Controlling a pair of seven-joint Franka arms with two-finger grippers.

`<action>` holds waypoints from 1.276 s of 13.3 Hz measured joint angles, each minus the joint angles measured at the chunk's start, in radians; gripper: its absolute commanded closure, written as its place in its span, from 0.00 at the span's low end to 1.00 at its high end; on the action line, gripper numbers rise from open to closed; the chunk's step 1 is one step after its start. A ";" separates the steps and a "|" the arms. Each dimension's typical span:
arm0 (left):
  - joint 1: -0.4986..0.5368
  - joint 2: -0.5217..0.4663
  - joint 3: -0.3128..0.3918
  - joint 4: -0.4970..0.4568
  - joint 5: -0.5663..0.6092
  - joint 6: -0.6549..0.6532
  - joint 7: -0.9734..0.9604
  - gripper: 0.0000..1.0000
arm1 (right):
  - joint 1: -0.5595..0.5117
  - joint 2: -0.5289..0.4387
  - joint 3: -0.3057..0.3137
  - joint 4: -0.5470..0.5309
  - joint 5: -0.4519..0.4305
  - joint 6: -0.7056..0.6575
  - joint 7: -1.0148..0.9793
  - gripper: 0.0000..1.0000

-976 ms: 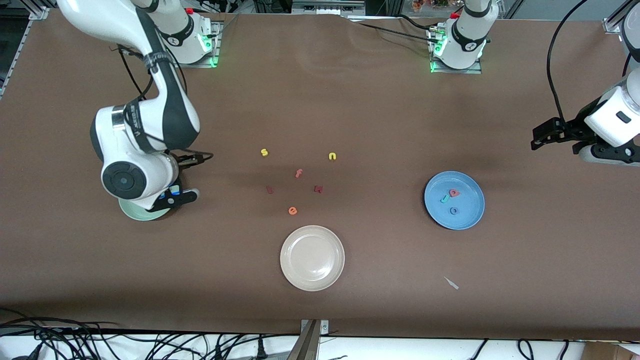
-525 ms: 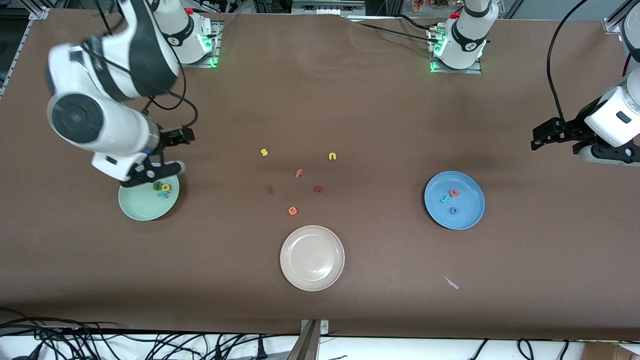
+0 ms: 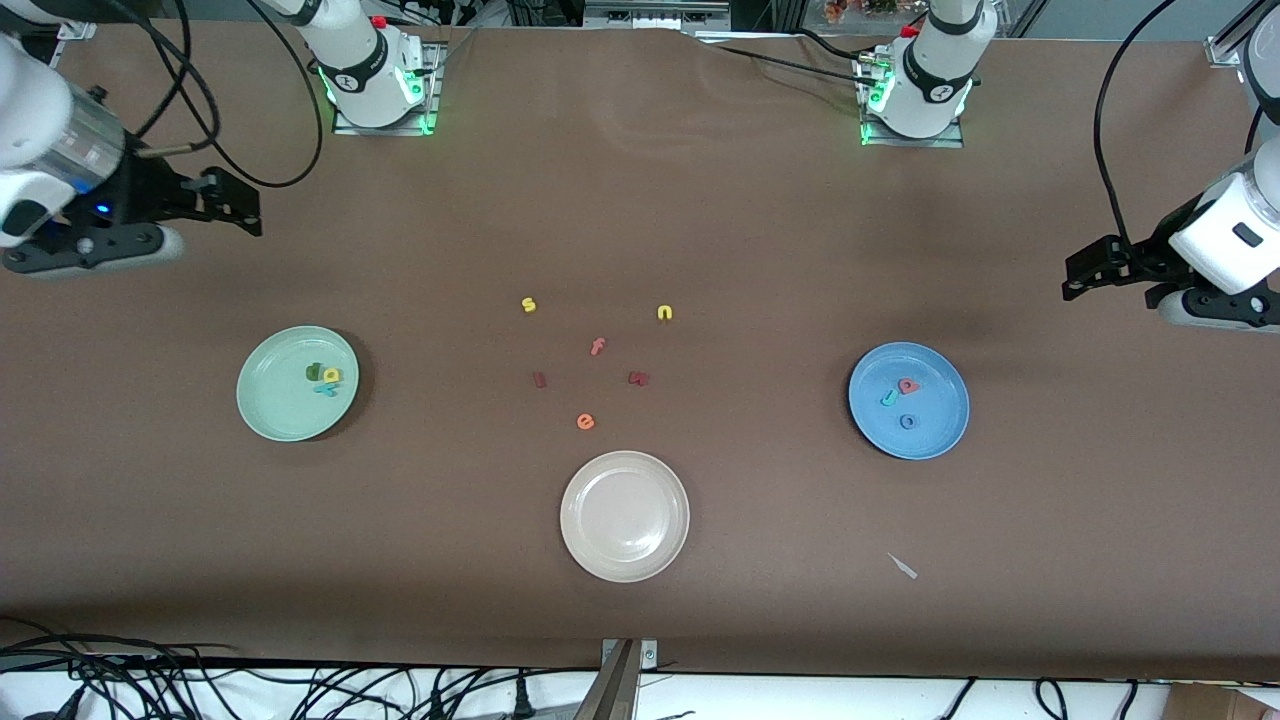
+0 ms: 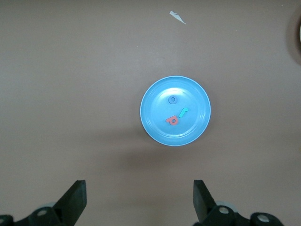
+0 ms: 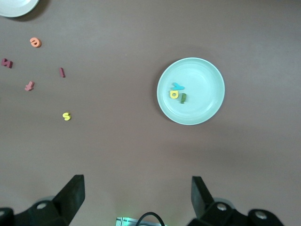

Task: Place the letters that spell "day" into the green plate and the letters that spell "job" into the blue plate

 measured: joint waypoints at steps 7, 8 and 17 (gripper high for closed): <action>0.000 0.000 0.000 0.000 0.000 0.000 0.000 0.00 | -0.036 -0.007 0.010 -0.011 0.000 0.001 0.061 0.00; 0.000 0.000 0.000 0.000 0.000 0.000 0.000 0.00 | -0.038 -0.007 0.010 -0.013 0.000 0.001 0.067 0.00; 0.000 0.000 0.000 0.000 0.000 0.000 0.000 0.00 | -0.036 -0.005 0.030 -0.024 0.000 0.001 0.077 0.00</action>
